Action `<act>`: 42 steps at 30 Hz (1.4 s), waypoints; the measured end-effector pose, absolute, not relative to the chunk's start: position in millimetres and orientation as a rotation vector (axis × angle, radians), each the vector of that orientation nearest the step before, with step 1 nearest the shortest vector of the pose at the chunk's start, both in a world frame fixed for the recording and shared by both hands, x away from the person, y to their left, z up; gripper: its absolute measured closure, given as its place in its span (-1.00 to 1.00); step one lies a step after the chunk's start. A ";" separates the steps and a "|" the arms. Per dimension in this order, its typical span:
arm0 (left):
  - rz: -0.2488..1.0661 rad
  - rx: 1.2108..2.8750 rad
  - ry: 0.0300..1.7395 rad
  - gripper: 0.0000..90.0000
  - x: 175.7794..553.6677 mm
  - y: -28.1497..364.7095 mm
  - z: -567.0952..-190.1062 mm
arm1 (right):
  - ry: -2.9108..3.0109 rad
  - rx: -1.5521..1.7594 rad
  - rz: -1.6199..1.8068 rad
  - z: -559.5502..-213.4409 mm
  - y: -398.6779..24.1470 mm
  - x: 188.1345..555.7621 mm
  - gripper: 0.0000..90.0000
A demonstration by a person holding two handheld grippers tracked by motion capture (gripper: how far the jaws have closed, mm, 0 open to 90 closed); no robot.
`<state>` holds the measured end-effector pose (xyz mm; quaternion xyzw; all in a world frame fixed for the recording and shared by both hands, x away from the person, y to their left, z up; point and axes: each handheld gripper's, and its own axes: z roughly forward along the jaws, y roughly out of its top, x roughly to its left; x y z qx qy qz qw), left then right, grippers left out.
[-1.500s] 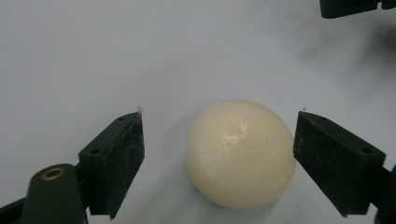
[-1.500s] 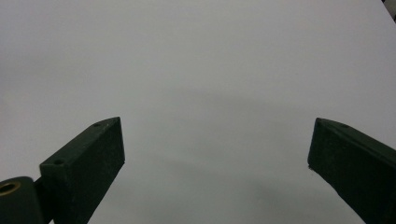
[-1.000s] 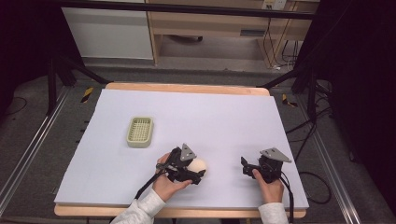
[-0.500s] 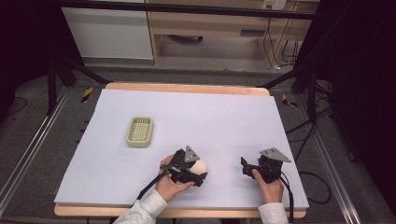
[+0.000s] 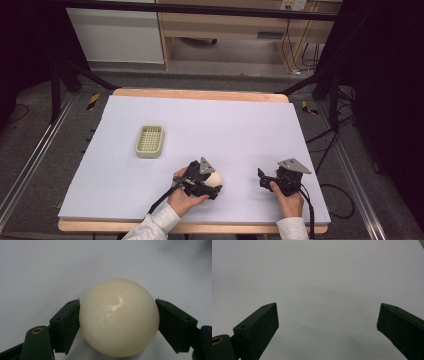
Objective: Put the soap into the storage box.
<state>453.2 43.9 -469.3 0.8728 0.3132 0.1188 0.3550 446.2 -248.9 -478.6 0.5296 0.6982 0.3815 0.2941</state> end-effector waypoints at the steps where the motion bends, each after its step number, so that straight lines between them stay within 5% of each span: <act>1: 0.306 2.257 0.809 -0.48 453.4 43.7 -469.6 | 1.858 1.410 1.016 -478.6 -248.9 446.2 -0.91; 42: 0.307 2.253 0.822 -0.47 453.8 75.7 -448.3 | 1.858 1.412 1.019 -478.6 -249.5 444.4 -0.91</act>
